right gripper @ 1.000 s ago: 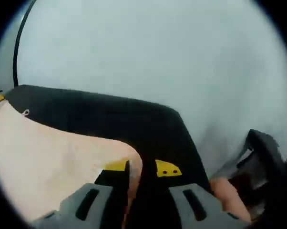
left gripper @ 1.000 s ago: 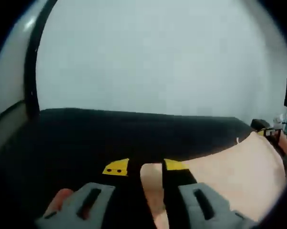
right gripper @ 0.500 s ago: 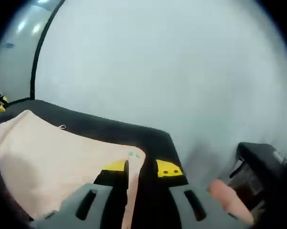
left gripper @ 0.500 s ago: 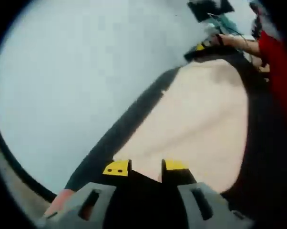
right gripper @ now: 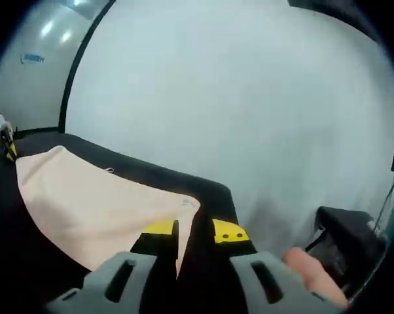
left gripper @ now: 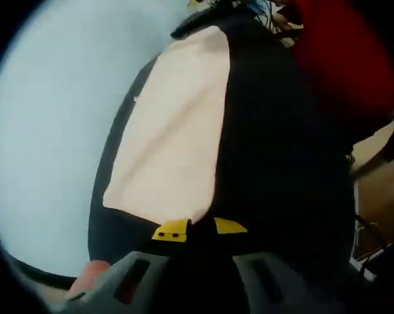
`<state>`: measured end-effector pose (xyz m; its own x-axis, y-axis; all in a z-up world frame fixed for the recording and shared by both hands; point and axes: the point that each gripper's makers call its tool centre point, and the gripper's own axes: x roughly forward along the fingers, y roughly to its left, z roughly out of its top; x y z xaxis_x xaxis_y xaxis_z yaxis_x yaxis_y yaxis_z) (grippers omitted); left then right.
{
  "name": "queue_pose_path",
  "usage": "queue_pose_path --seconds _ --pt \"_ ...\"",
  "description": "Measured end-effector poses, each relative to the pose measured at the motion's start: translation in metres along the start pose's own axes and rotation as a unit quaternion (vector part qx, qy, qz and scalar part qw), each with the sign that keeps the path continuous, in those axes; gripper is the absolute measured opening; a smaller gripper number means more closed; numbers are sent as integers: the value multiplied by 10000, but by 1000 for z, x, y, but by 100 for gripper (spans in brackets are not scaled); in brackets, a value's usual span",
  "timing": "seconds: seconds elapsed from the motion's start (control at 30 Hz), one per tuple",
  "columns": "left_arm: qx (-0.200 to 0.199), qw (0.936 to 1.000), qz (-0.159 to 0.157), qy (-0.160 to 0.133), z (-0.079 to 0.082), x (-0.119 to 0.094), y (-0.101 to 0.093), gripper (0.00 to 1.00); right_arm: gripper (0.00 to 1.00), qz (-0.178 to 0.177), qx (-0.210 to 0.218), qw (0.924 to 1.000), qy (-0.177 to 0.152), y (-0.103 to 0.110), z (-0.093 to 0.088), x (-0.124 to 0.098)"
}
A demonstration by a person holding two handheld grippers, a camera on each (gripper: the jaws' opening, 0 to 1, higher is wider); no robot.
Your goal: Fold the towel on the table until its edges align and the towel forms a compact rectangular stack.
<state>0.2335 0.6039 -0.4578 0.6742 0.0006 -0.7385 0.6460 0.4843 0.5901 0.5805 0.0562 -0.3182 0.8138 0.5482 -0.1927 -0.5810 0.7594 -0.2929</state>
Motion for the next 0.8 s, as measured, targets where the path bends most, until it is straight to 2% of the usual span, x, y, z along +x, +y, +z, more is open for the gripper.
queue_pose_path --seconds 0.03,0.13,0.23,0.33,0.37,0.43,0.5,0.57,0.6,0.67,0.7,0.77,0.8 --pt "30 10000 -23 24 -1 2 0 10 16 50 -156 9999 -33 3 3 -4" --pt "200 9993 -216 236 -11 5 -7 11 16 223 -143 9996 -86 8 11 -17" --pt "192 9994 -111 264 -15 8 -2 11 16 258 -176 9994 -130 7 17 -24" --pt "251 9993 -1 284 -13 10 1 11 16 248 -794 9964 173 10 8 -27" --pt "368 9987 11 351 -13 12 0 11 16 226 -1098 9929 390 12 0 -28" --pt "527 9977 87 426 -16 13 1 10 16 393 -1950 9761 878 23 -21 -35" --pt "562 9974 153 417 -10 13 2 10 11 589 -2535 9607 962 33 -34 -38" --pt "526 9977 243 356 -5 12 5 5 8 886 -2757 9502 1155 47 -59 -39" --pt "503 9978 287 329 -5 12 7 2 8 961 -3029 9396 1267 52 -71 -37" --pt "314 9982 440 271 -4 7 14 1 8 895 -3490 9243 1257 59 -89 -28" --pt "137 9986 471 221 -3 5 15 0 8 921 -3783 9108 1374 62 -102 -23" --pt "-106 9983 576 48 1 -2 18 0 9 1037 -4416 8782 1516 68 -123 -15" --pt "-115 9979 630 -2 1 -6 20 0 9 1077 -4549 8699 1572 70 -131 -10"
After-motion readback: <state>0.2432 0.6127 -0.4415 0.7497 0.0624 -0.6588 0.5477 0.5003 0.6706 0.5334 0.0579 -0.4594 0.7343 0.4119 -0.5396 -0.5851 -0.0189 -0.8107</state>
